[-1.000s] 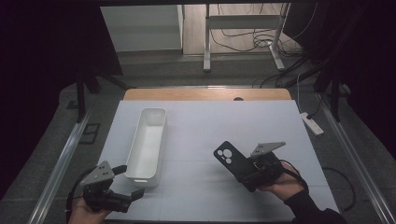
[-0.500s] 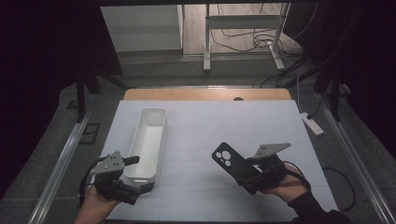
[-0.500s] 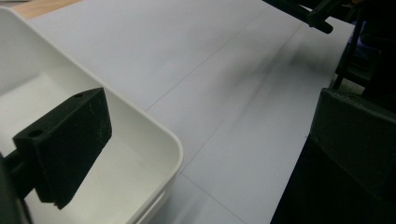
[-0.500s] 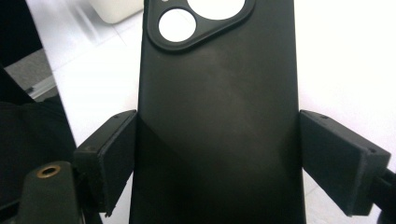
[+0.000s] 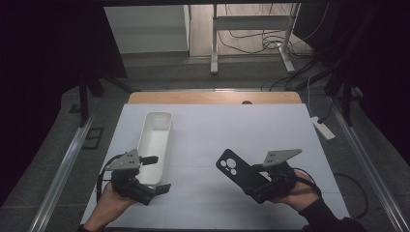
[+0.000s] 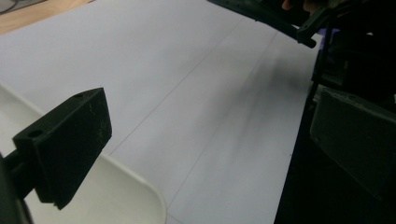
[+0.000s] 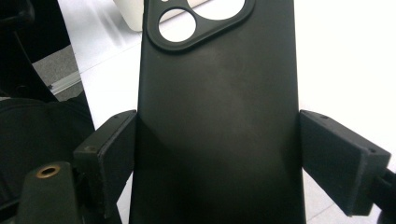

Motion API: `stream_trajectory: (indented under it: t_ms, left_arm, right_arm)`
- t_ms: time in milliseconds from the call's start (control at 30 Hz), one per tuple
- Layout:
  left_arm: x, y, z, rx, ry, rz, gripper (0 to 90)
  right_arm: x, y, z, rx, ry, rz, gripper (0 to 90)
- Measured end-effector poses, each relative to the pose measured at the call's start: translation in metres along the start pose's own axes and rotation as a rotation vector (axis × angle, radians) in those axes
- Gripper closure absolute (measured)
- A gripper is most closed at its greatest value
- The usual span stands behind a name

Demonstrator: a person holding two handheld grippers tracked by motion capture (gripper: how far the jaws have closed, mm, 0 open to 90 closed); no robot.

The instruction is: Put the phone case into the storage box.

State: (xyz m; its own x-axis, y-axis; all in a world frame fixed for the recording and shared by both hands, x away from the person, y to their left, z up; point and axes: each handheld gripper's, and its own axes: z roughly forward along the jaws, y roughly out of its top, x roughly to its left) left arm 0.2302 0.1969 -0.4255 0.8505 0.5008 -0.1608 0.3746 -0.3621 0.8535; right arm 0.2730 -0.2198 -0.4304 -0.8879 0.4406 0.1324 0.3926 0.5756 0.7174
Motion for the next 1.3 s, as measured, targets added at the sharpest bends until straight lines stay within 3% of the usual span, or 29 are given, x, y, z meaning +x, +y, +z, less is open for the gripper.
stream_trajectory:
  t_ms: [867, 1300]
  left_arm:
    - [-0.001, 0.021, 0.049, -0.016, -0.169, 0.087, 0.0]
    - [0.0, 0.027, 0.065, -0.006, -0.224, 0.13, 0.0]
  right_arm:
    - [0.02, 0.013, 0.012, -0.034, 0.107, -0.077, 15.2]
    - [0.029, 0.018, 0.016, -0.053, 0.168, -0.108, 15.2]
